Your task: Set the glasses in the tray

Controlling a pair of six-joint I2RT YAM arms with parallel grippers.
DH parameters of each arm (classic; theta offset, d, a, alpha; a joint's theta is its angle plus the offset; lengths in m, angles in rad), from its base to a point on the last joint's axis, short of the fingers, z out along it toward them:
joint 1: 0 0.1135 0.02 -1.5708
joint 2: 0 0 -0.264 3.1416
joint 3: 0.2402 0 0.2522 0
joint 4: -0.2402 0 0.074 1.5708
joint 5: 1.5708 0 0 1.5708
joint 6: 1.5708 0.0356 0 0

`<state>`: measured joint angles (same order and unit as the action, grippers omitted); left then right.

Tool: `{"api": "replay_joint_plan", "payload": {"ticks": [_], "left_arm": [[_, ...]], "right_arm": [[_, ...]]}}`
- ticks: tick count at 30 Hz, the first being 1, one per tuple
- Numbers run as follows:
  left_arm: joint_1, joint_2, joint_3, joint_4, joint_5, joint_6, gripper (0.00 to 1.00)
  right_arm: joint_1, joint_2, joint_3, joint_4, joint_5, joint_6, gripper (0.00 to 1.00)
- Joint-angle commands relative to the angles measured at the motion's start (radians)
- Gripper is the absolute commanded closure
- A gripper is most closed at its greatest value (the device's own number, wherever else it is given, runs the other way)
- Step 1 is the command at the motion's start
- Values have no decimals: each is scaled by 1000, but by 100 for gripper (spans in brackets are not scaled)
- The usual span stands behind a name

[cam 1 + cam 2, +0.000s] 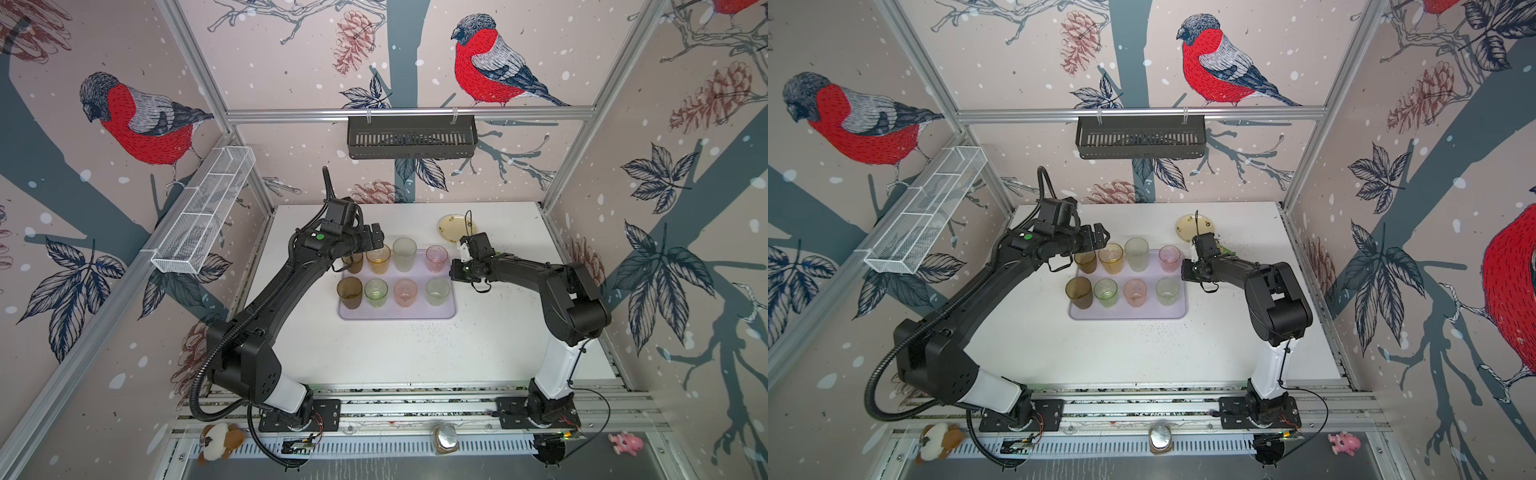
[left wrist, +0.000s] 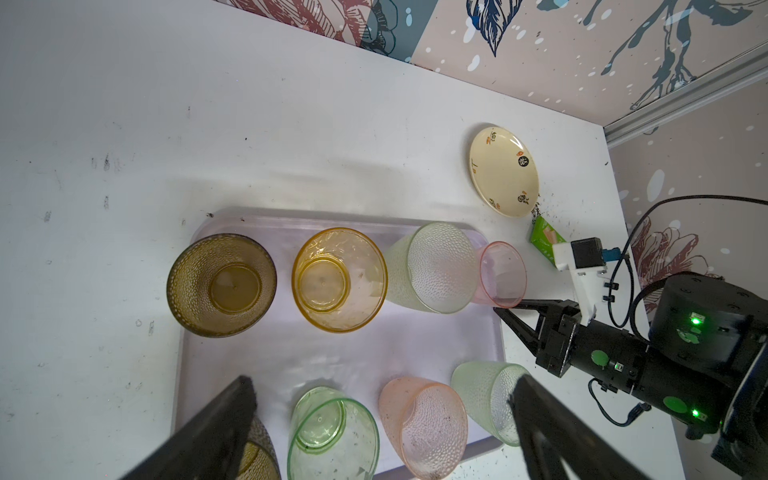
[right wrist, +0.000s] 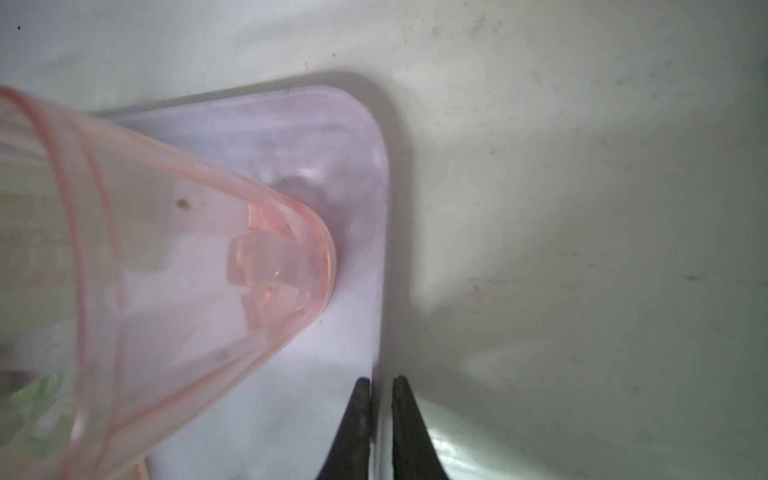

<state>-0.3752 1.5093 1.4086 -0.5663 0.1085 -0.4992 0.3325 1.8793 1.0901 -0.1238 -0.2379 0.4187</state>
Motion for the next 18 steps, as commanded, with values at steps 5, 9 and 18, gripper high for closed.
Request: {"api": "replay_joint_plan", "payload": {"ticks": [5,9,18], "left_arm": [[2,-4,9,19,3,5,3],[2,0,13,22,1,8,3],[6,0,12,26,-42,21,3]], "right_arm": [[-4,-12,-1,1,28,-13,85],[-3,-32,-14,2,32,-16,80],[-5,-118,-68,21,42,3,60]]}}
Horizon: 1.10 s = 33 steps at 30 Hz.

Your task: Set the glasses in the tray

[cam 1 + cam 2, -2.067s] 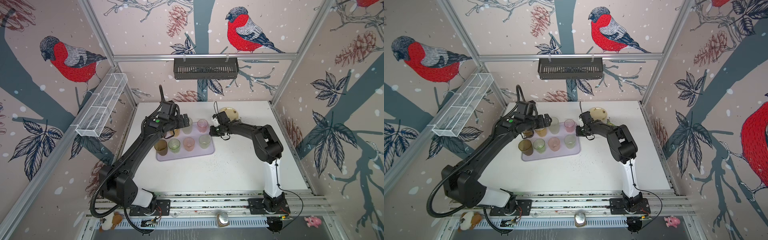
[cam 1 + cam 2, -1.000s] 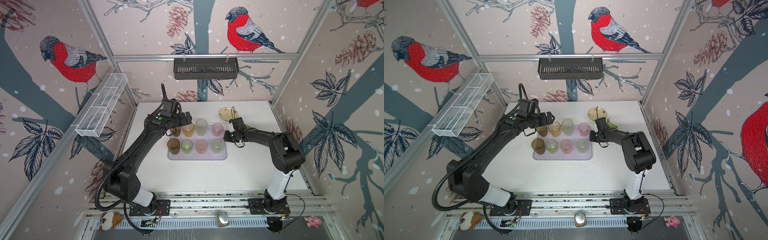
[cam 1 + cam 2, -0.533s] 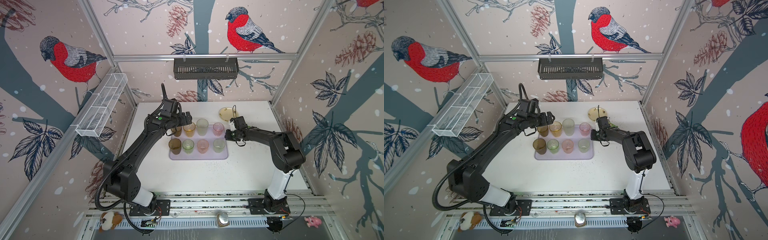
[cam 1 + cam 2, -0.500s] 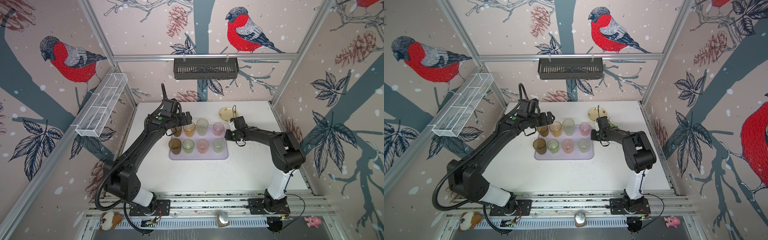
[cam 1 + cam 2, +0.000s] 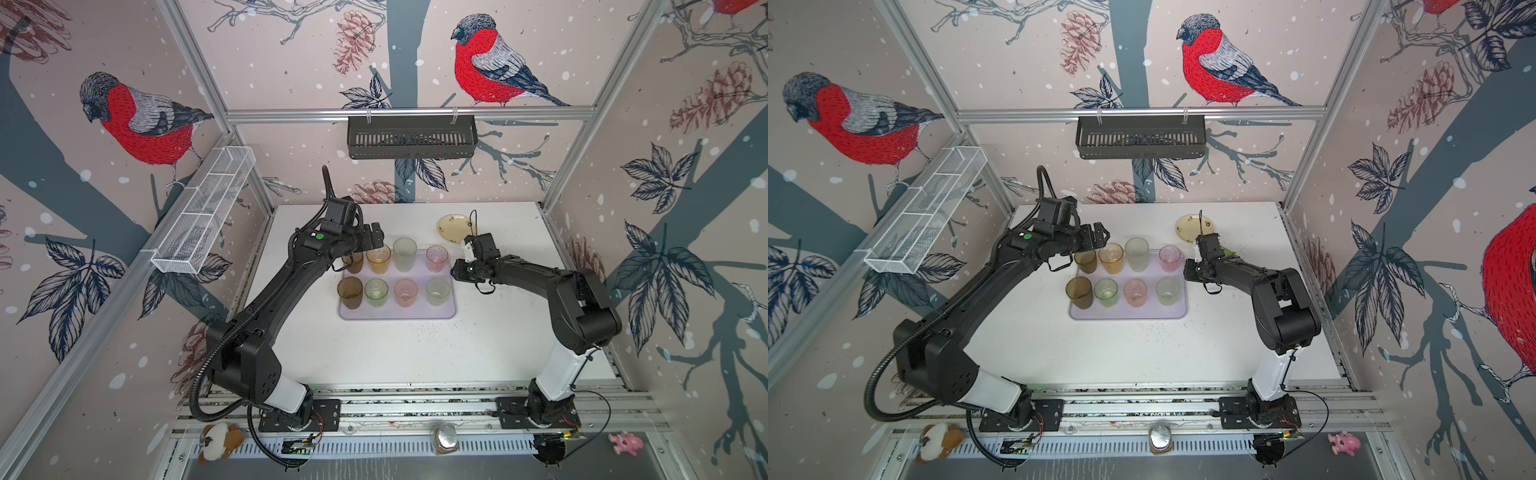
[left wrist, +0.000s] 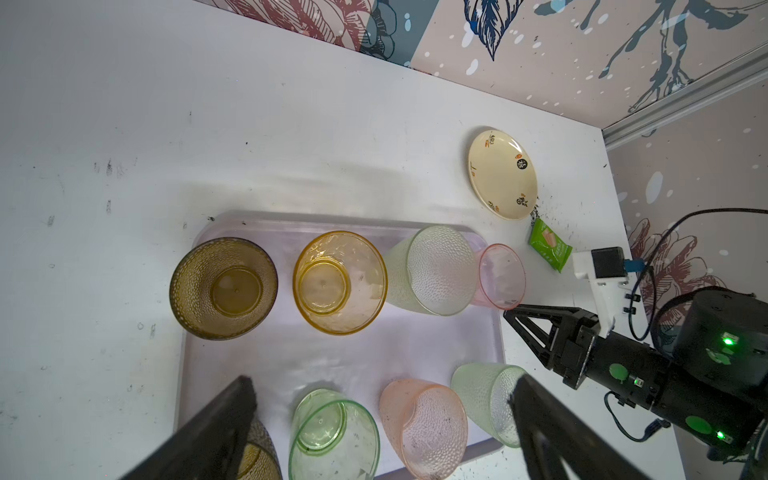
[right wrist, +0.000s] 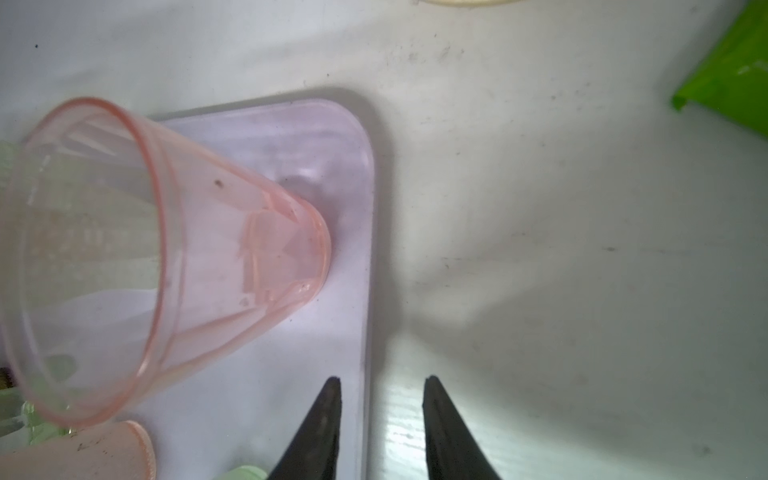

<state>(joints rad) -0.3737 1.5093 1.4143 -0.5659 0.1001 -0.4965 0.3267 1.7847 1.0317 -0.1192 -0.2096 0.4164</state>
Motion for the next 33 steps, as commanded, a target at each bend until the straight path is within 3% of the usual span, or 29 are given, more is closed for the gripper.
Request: {"api": "replay_joint_plan", "payload": {"ticks": [1,6,13,21,22,23,33], "left_arm": [[8,-1,4,26,-40,20,3],[54,-16,-18,41,-39,23,3],[162,-53,-73,71,-29,38,3],[247,-93,-143,109,-31,59,3],[249,-100,-150,113,-47,64,3],[253,-109,-162,119,-64,70,3],[257,-275,-351,288,-267,126,3]], "right_arm": [[1,-37,-17,13,22,6,58],[-5,-118,-46,-14,64,1,48],[-45,-234,-88,-33,112,-15,43],[-91,-360,-114,-20,189,-65,18],[-97,-369,-113,-19,197,-66,13],[-101,-379,-109,-20,214,-63,2],[-198,-614,-221,97,312,5,0]]}}
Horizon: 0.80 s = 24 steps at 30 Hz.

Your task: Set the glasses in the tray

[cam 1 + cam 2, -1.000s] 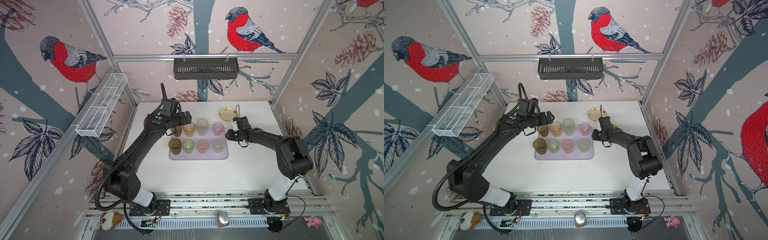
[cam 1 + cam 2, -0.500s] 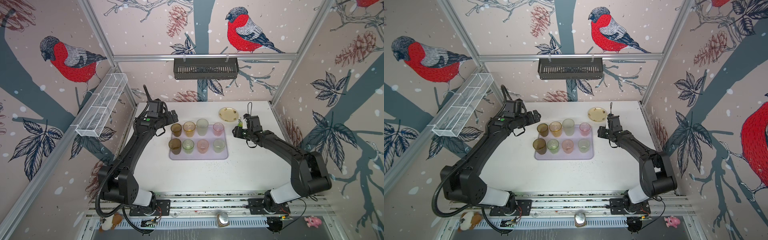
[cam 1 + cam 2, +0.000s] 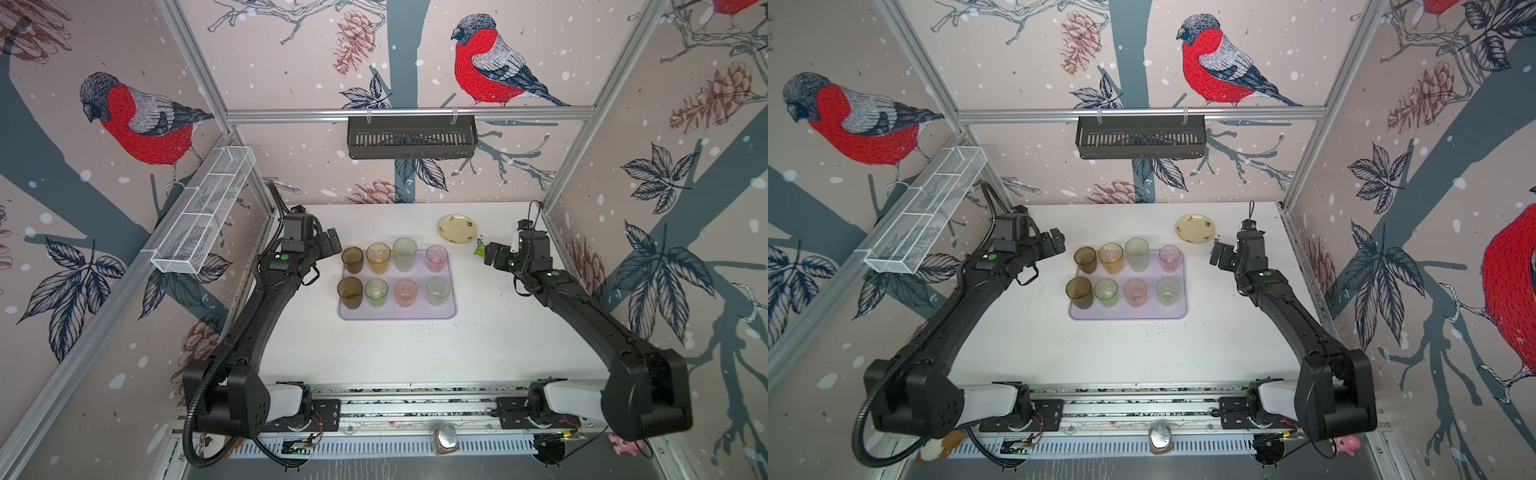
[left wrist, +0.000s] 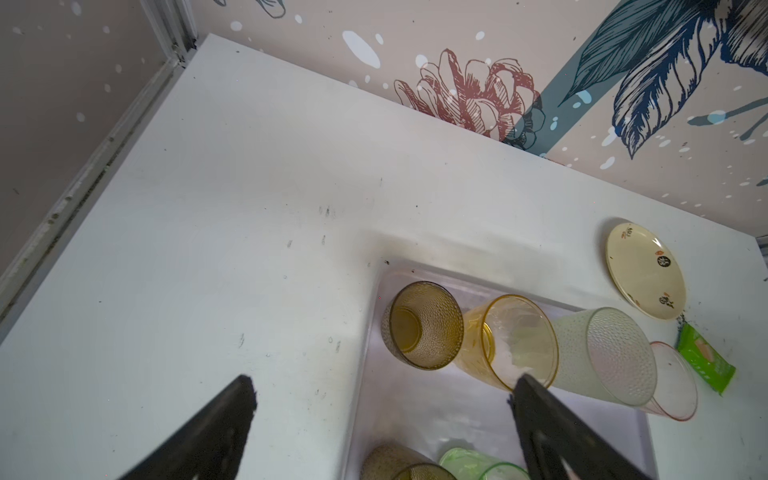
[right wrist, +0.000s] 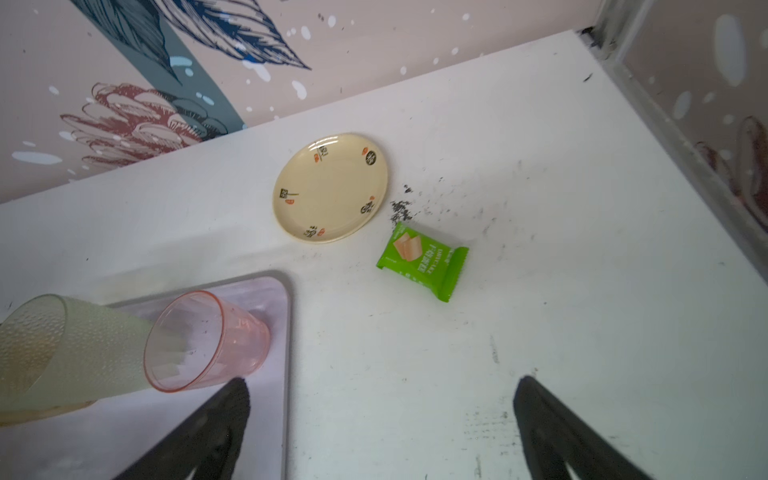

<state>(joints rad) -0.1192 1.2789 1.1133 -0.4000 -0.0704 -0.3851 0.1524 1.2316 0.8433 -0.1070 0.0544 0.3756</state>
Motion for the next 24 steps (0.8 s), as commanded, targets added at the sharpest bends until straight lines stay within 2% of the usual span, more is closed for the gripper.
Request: {"api": "replay_joint_plan", "payload": {"ticks": [1,5,9,12,18,21,24], "left_arm": [[2,-64,-78,152,-121,8,3],[3,-109,-183,249,-223,14,3],[3,-109,-270,325,-371,24,3],[3,-123,-361,422,-435,64,3],[2,-190,-609,757,-499,176,3],[3,-211,-743,984,-502,219,3],[3,-191,-819,1128,-496,228,3]], "right_arm": [[-37,-91,-57,109,61,57,0],[-103,-201,-156,216,112,88,0],[-173,-221,-218,261,183,117,0],[-233,-228,-282,305,264,182,0],[-342,-231,-463,557,209,170,0],[-359,-148,-468,594,184,152,0],[-364,-73,-450,599,145,115,0]]}}
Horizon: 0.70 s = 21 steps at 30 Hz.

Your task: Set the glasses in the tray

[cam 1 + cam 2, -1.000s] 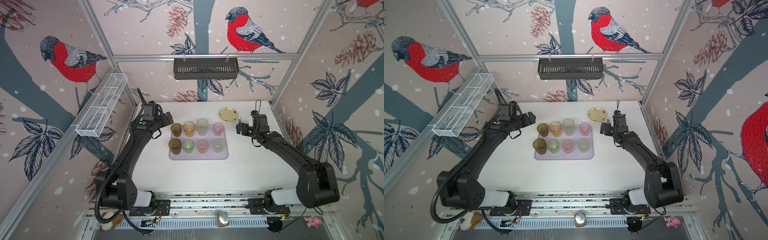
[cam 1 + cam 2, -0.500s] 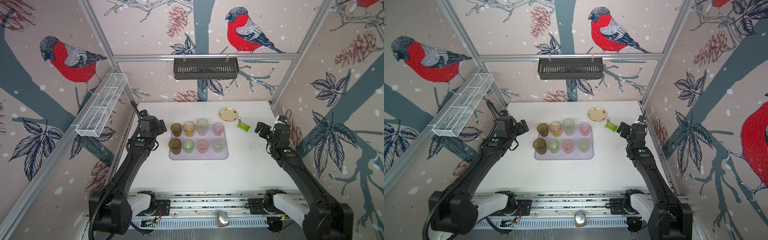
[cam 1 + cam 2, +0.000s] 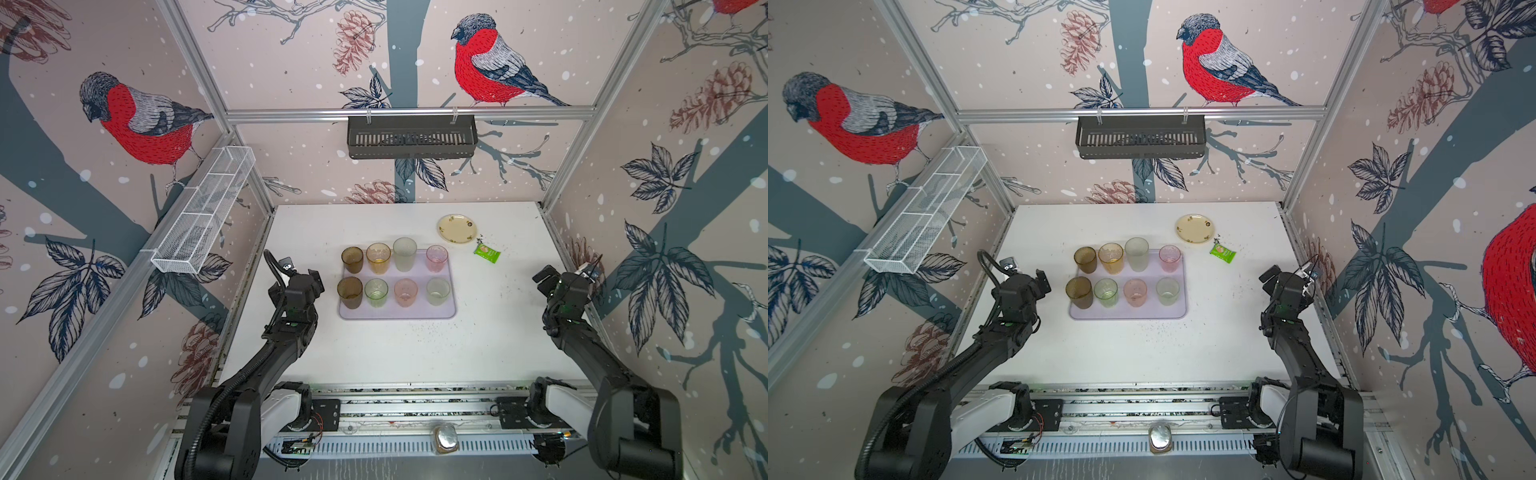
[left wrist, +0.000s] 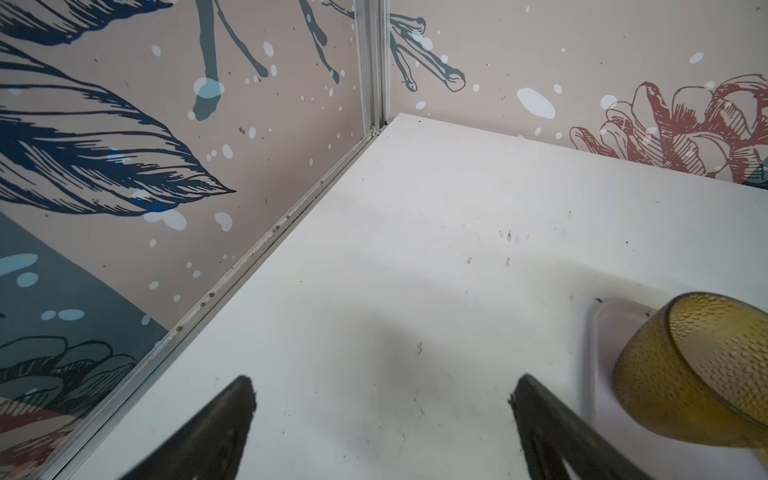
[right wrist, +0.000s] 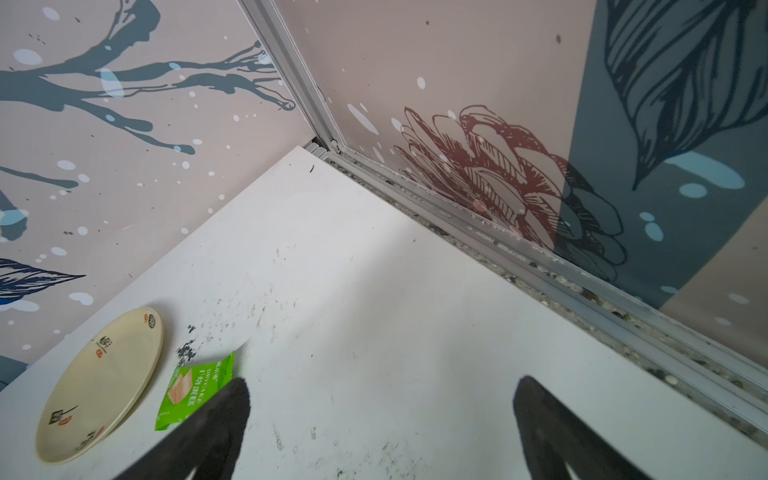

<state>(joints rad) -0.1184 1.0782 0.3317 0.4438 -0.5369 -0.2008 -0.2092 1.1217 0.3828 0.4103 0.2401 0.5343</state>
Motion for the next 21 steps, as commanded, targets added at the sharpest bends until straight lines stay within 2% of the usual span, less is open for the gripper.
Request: {"api": "replay_joint_plan", "payload": {"ticks": [1,5,14,21], "left_arm": [[3,26,-39,289,-24,46,3],[2,105,-50,323,4,62,3],[2,241,-79,562,20,100,3],[2,357,-34,641,33,151,3]], "right_arm": [[-2,56,10,97,-45,-53,0],[4,119,-24,184,-43,-59,0],[58,243,-51,360,-25,-153,0],[68,304,-5,367,-30,-165,0]]}}
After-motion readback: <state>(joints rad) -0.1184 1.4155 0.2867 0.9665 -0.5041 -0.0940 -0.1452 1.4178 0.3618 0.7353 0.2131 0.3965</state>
